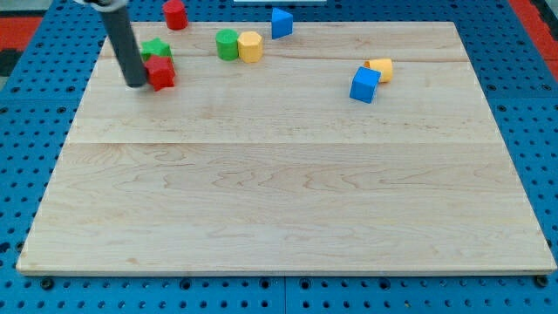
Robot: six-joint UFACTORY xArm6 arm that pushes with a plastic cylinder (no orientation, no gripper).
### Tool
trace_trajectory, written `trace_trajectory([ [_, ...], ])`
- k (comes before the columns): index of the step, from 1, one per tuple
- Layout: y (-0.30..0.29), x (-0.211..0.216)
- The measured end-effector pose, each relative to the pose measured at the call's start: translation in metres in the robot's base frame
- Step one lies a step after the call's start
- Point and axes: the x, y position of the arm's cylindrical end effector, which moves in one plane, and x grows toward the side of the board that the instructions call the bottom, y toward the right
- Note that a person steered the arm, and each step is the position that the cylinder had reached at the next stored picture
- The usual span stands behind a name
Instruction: Move the red star above the heart
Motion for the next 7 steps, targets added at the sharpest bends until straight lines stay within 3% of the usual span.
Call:
trace_trajectory([
  [1,-0.034,-0.009],
  [4,-0.024,-0.003],
  [7,0.140,-0.002],
])
